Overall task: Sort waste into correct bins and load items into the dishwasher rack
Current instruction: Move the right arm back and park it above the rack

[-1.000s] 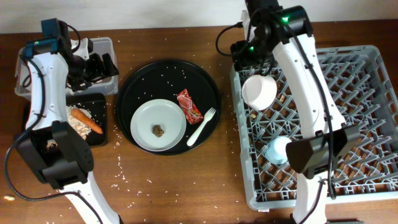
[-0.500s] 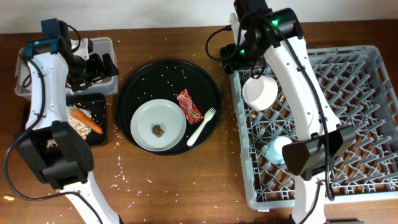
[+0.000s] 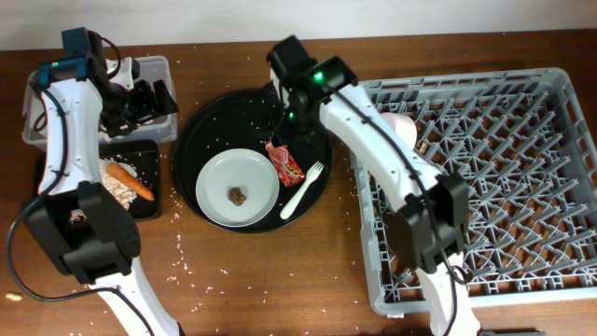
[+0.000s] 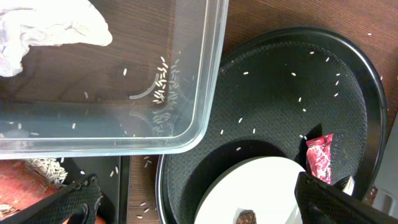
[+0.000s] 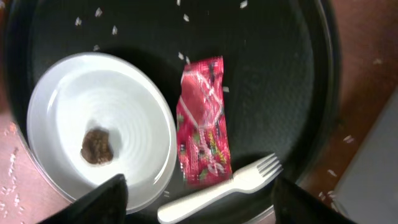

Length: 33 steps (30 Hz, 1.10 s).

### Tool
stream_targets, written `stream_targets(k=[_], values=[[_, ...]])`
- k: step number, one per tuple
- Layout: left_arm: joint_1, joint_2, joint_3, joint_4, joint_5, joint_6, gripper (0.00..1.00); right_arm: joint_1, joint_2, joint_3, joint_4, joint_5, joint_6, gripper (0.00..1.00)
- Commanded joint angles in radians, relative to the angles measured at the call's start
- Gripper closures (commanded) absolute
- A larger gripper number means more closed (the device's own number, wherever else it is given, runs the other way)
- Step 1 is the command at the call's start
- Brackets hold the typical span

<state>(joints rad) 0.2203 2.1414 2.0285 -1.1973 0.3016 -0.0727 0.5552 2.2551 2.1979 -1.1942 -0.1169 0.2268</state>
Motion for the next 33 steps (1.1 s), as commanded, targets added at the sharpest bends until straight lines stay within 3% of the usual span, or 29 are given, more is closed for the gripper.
stream_targets(k=[1, 3, 11, 16, 19, 21, 24, 27, 30, 33], values=[[0.001, -0.010, 0.014, -0.001, -0.003, -0.006, 0.01, 0.000, 0.013, -0.116, 0.098, 0.021, 0.045, 0.30], [0.001, -0.010, 0.014, -0.001, -0.003, -0.006, 0.01, 0.001, 0.013, -0.185, 0.156, -0.008, 0.045, 0.30], [0.001, -0.010, 0.014, -0.001, -0.003, -0.006, 0.01, -0.051, -0.038, -0.175, 0.154, -0.035, 0.052, 0.25], [0.000, -0.010, 0.014, 0.056, 0.016, -0.006, 0.01, -0.275, -0.298, -0.049, -0.116, 0.044, 0.013, 0.18], [-0.025, -0.010, 0.010, 0.054, 0.182, -0.004, 0.02, -0.420, -0.400, -0.049, -0.191, 0.050, 0.001, 0.15], [-0.101, -0.010, 0.010, 0.046, 0.192, 0.062, 0.18, -0.474, -0.415, -0.049, -0.224, 0.050, -0.009, 0.14], [-0.277, -0.010, 0.005, 0.025, 0.032, 0.093, 0.18, -0.484, -0.413, -0.051, -0.246, 0.050, -0.013, 0.14], [-0.526, 0.010, -0.039, 0.108, -0.275, 0.213, 0.18, -0.484, -0.413, -0.051, -0.252, 0.050, -0.013, 0.14], [-0.634, 0.088, -0.040, 0.162, -0.284, 0.300, 0.18, -0.484, -0.413, -0.051, -0.273, 0.050, -0.013, 0.14], [-0.659, 0.185, -0.040, 0.198, -0.284, 0.314, 0.18, -0.484, -0.413, -0.051, -0.291, 0.050, -0.013, 0.14]])
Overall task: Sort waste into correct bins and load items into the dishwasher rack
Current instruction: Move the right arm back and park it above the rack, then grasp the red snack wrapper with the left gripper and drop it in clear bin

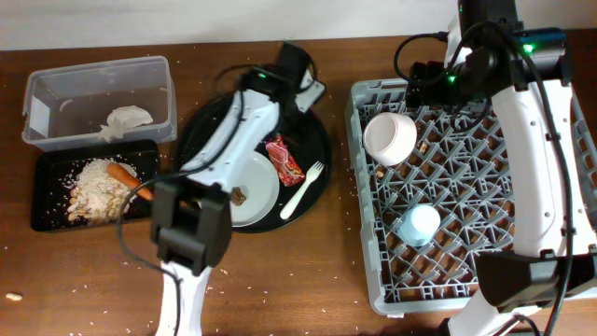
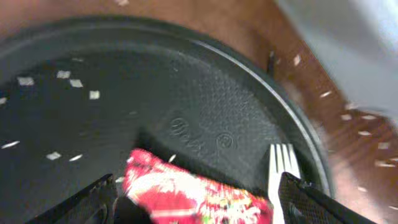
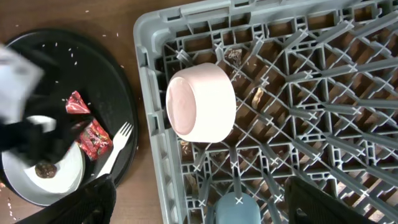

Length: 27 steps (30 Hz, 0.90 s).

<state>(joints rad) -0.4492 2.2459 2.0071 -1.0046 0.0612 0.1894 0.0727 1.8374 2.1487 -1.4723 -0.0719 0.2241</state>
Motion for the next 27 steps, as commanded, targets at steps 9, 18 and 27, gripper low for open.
stream_targets(k=[9, 18, 27], values=[[0.019, 0.167, -0.019, 0.016, -0.137, 0.051, 0.18, -0.001, 0.005, -0.002, -0.028, 0.005, -0.010, 0.14], [0.040, 0.188, 0.017, -0.033, -0.129, 0.012, 0.38, -0.001, 0.005, -0.002, -0.035, 0.005, -0.010, 0.14], [0.040, 0.188, 0.193, -0.201, -0.133, -0.046, 0.99, -0.001, 0.005, -0.002, -0.036, 0.005, -0.010, 0.14]])
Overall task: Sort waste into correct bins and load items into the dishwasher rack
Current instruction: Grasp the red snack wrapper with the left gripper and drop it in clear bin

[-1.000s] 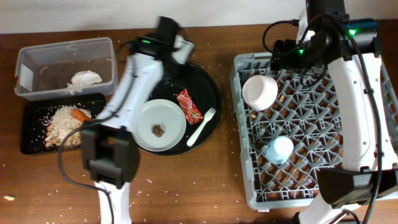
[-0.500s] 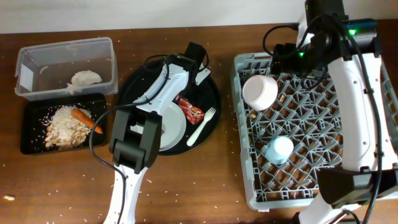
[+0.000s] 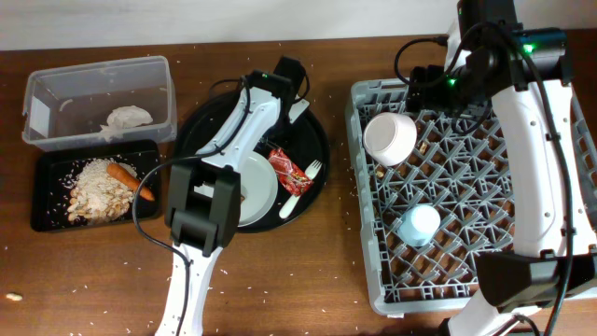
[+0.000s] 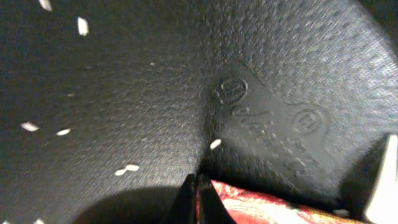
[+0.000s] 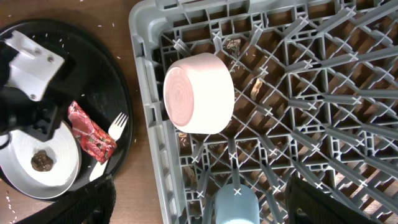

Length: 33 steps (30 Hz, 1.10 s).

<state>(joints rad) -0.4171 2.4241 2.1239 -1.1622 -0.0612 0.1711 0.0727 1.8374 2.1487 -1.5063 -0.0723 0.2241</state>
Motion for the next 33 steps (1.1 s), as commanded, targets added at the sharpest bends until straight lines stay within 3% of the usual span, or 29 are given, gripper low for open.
stream_targets(k=[1, 4, 6, 8, 9, 12, 17, 22, 28, 30, 32, 33], values=[[0.008, 0.010, 0.111, -0.092, -0.011, -0.027, 0.99, -0.001, 0.005, -0.002, -0.002, 0.006, -0.010, 0.14], [0.008, 0.010, 0.182, -0.255, -0.005, -0.007, 1.00, -0.001, 0.005, -0.002, -0.002, 0.006, -0.010, 0.14], [0.008, 0.011, 0.182, -0.328, 0.077, 0.065, 0.96, -0.001, 0.005, -0.002, -0.002, 0.006, -0.010, 0.14], [0.006, 0.011, 0.182, -0.367, 0.176, 0.142, 0.56, -0.001, 0.005, -0.002, -0.003, 0.006, -0.010, 0.14], [0.005, 0.011, 0.181, -0.366, 0.181, 0.158, 0.41, -0.001, 0.005, -0.002, -0.006, 0.005, -0.010, 0.14], [0.005, 0.026, 0.141, -0.341, 0.181, 0.227, 0.26, -0.001, 0.005, -0.002, -0.010, 0.005, -0.010, 0.14], [0.005, 0.101, 0.099, -0.283, 0.181, 0.274, 0.20, -0.001, 0.005, -0.002, -0.014, 0.005, -0.010, 0.14], [0.005, 0.125, 0.099, -0.177, 0.181, 0.273, 0.03, -0.001, 0.005, -0.002, -0.017, 0.005, -0.010, 0.14], [0.005, 0.181, 0.099, -0.136, 0.181, 0.272, 0.04, -0.001, 0.005, -0.002, -0.016, 0.006, -0.010, 0.14], [0.005, 0.183, 0.099, -0.132, 0.181, 0.272, 0.29, -0.001, 0.005, -0.002, -0.016, 0.006, -0.010, 0.14], [0.005, 0.183, 0.099, -0.126, 0.177, 0.272, 0.65, -0.001, 0.005, -0.002, -0.016, 0.006, -0.010, 0.14], [0.005, 0.183, 0.099, -0.124, 0.177, 0.272, 0.72, -0.001, 0.005, -0.002, -0.016, 0.006, -0.010, 0.14]])
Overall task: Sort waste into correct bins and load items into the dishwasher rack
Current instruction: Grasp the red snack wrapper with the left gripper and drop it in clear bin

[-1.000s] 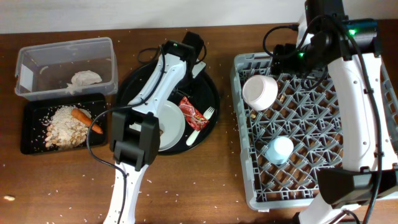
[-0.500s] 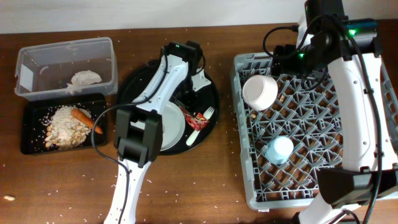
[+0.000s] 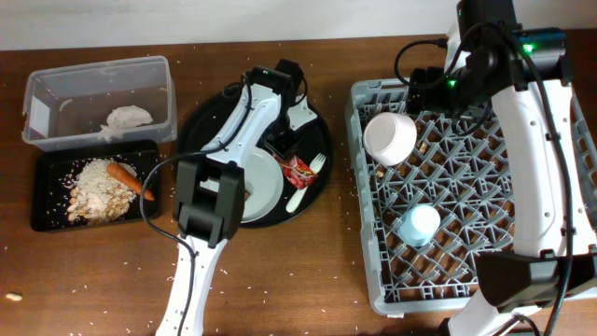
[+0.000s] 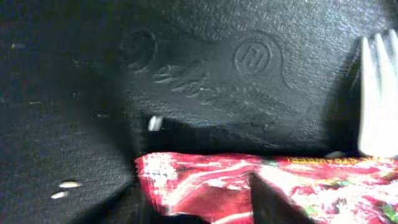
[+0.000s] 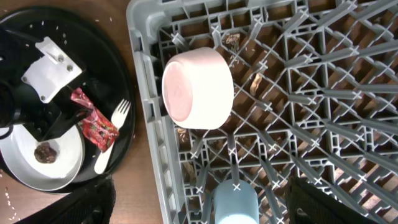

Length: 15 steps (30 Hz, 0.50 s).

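A red wrapper (image 3: pixel 300 170) lies on the round black tray (image 3: pixel 216 123), between a white plate (image 3: pixel 254 191) with a brown scrap and a white fork (image 3: pixel 304 183). My left gripper (image 3: pixel 283 143) is down at the wrapper's upper-left end. In the left wrist view its dark fingers (image 4: pixel 268 202) pinch the bunched wrapper (image 4: pixel 205 180), with the fork (image 4: pixel 377 93) at the right. My right gripper (image 5: pixel 198 186) hangs open high over the grey dishwasher rack (image 3: pixel 360 191), which holds a pink cup (image 3: pixel 390 138) and a blue cup (image 3: pixel 418 224).
At the far left stands a clear bin (image 3: pixel 169 93) with crumpled white paper. Below it is a black food tray (image 3: pixel 45 201) with rice and a carrot. Rice grains are scattered over the wooden table (image 3: pixel 308 271).
The left gripper has shifted a little right and lower along the wrapper's end. The wrapper has turned and slid slightly right toward the fork. The right arm has barely moved.
First the left gripper was open over the clear bin's corner and the right was open above the wrapper. Then the left hovered open over the wrapper, the right over the rack. Later the left was low at the wrapper's edge, and now pinches it.
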### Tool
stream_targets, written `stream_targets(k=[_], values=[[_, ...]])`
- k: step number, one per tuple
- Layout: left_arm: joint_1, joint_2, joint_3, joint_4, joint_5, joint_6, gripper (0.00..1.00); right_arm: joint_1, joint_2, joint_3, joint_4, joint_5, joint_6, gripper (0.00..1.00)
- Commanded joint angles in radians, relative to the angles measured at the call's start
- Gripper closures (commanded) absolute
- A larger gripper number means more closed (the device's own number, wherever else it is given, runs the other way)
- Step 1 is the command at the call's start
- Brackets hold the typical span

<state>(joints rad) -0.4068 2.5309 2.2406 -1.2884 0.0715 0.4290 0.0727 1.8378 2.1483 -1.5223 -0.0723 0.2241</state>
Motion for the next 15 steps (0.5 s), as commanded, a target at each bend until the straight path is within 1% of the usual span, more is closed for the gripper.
stream_targets(k=[1, 2, 3, 4, 5, 7, 9, 11, 13, 15], values=[[-0.005, 0.076, -0.018, 0.003, 0.045, 0.014, 0.82, -0.001, 0.004, -0.002, 0.000, 0.006, -0.010, 0.14], [-0.005, 0.076, -0.018, 0.003, 0.045, 0.014, 0.88, -0.001, 0.004, -0.002, 0.000, 0.006, -0.010, 0.14], [-0.005, 0.076, -0.018, 0.004, 0.045, 0.014, 0.96, -0.001, 0.004, -0.002, 0.000, 0.006, -0.010, 0.14], [-0.005, 0.076, -0.018, 0.005, 0.045, 0.014, 1.00, -0.001, 0.004, -0.002, 0.000, 0.006, -0.010, 0.14], [-0.005, 0.076, -0.015, 0.004, 0.045, 0.011, 0.99, -0.001, 0.004, -0.002, 0.000, 0.006, -0.010, 0.14], [-0.002, 0.076, 0.026, -0.012, 0.045, -0.047, 1.00, -0.001, 0.004, -0.002, 0.000, 0.006, -0.010, 0.14], [0.004, 0.076, 0.153, -0.082, 0.045, -0.085, 0.99, -0.001, 0.004, -0.002, 0.000, 0.006, -0.010, 0.13], [0.004, 0.076, 0.275, -0.149, 0.045, -0.088, 0.99, -0.001, 0.004, -0.002, 0.000, 0.006, -0.010, 0.13], [0.004, 0.076, 0.441, -0.224, 0.045, -0.099, 1.00, -0.001, 0.004, -0.002, -0.002, 0.006, -0.010, 0.13], [0.004, 0.076, 0.517, -0.274, 0.045, -0.099, 1.00, -0.001, 0.004, -0.002, -0.005, 0.006, -0.010, 0.13]])
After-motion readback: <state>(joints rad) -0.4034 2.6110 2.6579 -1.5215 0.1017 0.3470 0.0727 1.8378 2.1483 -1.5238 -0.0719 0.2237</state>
